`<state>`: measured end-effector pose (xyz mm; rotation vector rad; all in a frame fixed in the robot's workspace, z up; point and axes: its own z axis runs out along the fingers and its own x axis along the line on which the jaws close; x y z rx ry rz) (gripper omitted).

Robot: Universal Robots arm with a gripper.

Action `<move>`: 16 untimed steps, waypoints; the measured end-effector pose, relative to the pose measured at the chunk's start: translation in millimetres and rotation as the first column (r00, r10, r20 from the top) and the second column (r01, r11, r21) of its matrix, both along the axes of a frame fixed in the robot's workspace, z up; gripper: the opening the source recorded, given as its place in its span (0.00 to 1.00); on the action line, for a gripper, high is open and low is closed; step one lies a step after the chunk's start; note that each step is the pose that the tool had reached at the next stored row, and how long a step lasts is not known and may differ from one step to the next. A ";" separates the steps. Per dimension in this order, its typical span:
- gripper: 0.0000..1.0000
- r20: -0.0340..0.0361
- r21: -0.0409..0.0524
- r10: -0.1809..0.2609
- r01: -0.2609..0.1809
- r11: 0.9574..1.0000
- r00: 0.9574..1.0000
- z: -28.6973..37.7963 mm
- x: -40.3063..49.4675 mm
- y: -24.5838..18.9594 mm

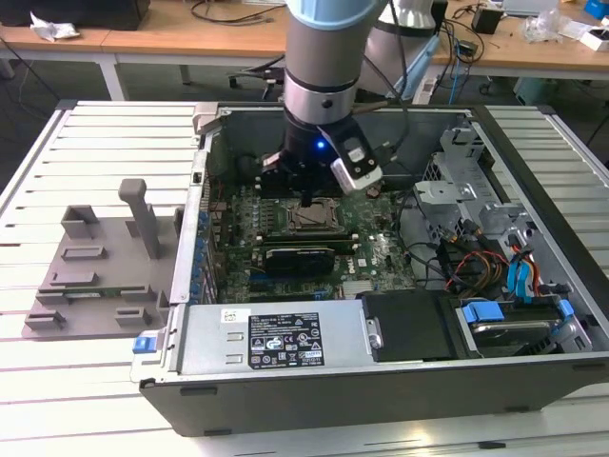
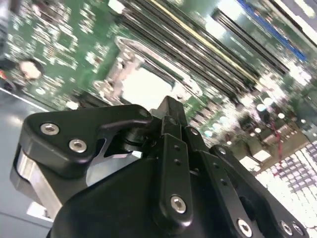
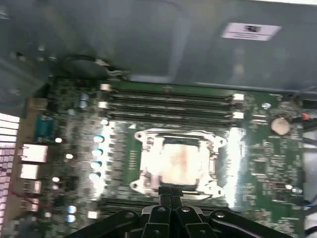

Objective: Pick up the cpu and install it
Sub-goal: 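Install the second cpu locking lever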

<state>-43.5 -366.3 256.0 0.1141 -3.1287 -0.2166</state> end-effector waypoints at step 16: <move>0.11 -0.001 -0.004 -0.003 0.003 1.000 1.000 -31.9 -10.3 -24.7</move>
